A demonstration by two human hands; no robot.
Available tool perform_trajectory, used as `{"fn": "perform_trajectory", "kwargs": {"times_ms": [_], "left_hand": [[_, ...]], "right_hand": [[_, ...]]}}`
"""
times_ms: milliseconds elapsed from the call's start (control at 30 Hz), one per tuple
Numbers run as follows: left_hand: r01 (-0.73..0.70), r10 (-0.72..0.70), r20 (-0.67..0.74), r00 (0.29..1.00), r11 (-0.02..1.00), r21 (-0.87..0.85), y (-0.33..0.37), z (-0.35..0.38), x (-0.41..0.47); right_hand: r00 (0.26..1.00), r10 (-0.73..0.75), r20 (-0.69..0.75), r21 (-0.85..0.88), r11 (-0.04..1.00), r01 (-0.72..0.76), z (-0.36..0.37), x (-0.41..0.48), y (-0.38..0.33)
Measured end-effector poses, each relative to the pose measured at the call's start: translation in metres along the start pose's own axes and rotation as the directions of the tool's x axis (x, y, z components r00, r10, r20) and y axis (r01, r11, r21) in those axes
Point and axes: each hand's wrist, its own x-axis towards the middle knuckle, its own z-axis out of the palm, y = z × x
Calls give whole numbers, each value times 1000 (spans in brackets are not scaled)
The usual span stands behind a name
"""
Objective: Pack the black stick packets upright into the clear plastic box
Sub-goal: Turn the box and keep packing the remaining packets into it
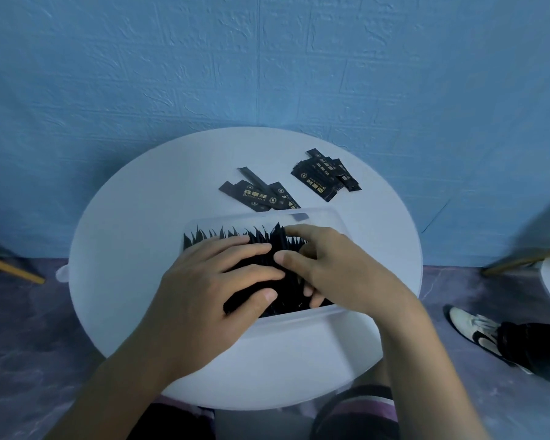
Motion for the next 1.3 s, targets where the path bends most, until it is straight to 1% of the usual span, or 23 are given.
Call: {"fn": "perform_trajectory", "kwargs": {"times_ms": [200,333,500,733,900,1100,1300], "left_hand": [[-23,23,21,1000,1000,13,-3,0,1],[-66,64,51,997,997,43,-2,-1,0],[-57,55,39,998,997,44,-2,-1,-2],[-57,55,50,997,998,37,-3,-1,-3],[-70,66,75,995,996,52,-3,-1,-2],[-63,59,76,995,997,54,-2,-1,-1],[-62,56,97,994,997,52,-2,-3,-1]], "right_hand": [[1000,-9,-6,14,1000,9,2,12,2],[999,-16,29,46,999,15,1,13,4],[998,-27,57,87,996,22,-5,14,2],[996,-6,84,144,990,-6,-4,14,0],[996,-2,87,135,991,-10,-7,12,0],[994,0,111,59,998,-7,-10,5,2],[1000,24,5,85,996,-25,-2,10,1]]}}
